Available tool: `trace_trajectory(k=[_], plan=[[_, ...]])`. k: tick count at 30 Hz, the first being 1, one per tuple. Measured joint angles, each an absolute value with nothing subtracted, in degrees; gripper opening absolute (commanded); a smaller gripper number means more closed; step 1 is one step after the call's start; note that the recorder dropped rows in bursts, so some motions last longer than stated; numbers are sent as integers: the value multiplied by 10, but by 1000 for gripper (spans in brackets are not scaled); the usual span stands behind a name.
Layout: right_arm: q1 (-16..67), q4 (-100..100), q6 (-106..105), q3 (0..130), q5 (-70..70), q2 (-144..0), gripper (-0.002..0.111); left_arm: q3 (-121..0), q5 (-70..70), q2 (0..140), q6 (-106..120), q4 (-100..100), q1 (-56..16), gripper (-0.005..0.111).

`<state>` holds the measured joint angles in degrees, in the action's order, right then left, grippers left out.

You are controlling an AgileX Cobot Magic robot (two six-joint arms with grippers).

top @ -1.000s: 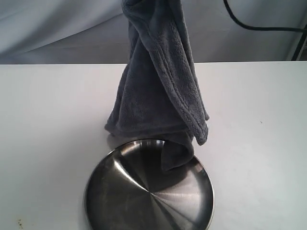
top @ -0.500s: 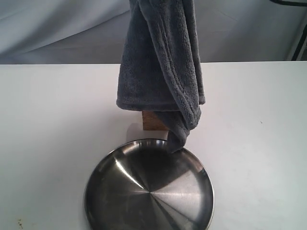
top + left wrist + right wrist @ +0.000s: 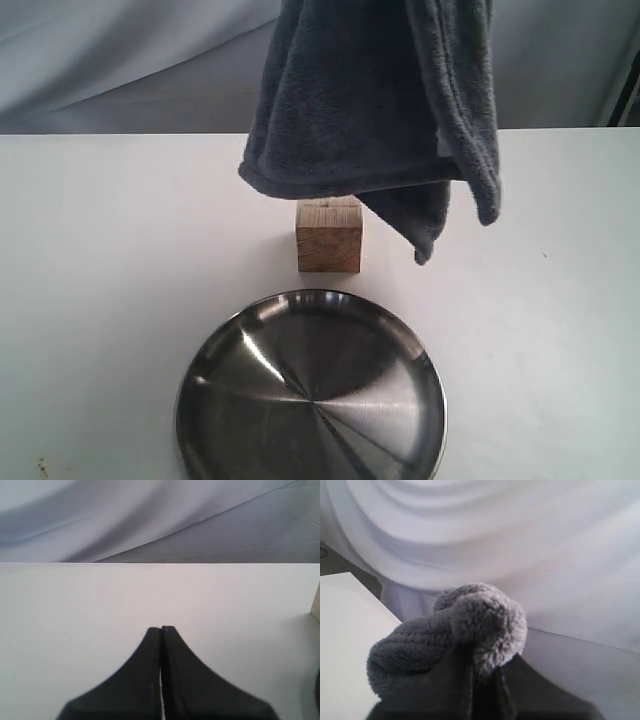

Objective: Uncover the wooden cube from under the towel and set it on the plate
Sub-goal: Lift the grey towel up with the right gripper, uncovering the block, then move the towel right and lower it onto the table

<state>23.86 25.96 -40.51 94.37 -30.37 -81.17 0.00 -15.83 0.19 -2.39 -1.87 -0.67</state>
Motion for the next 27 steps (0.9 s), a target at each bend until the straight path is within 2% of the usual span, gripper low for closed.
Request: trace_trajectory(k=[13, 20, 27], plan=[[137, 202, -385, 932, -444, -788, 0, 0, -158, 2, -24, -19, -7, 0], [136, 183, -385, 864, -443, -788, 0, 0, -158, 2, -24, -19, -7, 0], [136, 177, -384, 761, -371, -788, 0, 0, -158, 2, -24, -19, -7, 0]])
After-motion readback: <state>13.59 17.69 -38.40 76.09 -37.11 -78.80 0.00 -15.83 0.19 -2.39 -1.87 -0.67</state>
